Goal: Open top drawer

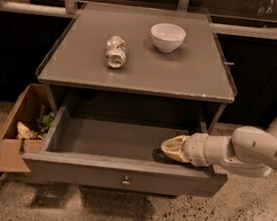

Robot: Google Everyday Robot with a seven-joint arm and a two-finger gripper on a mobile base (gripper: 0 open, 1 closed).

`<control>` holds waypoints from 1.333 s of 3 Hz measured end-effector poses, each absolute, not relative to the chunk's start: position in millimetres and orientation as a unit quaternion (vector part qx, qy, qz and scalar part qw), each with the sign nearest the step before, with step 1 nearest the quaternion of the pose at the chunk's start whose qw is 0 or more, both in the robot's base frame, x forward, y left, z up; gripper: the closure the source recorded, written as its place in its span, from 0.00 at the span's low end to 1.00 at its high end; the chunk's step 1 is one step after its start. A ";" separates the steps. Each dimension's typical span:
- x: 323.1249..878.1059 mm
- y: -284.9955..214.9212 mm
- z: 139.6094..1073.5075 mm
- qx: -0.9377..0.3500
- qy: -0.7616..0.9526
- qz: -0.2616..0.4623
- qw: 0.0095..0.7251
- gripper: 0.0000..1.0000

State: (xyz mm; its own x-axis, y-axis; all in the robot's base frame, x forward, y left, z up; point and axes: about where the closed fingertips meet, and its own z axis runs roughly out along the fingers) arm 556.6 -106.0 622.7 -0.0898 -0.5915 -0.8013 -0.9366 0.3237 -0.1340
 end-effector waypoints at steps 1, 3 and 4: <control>549.5 -106.0 622.1 -0.541 0.700 0.219 0.412 0.42; 540.8 -111.7 633.3 -0.522 0.691 0.217 0.451 0.00; 545.6 -122.1 657.4 -0.495 0.691 0.198 0.488 0.00</control>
Offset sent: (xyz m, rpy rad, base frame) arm -0.0332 -0.0073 0.0023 0.0983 -0.0742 0.0132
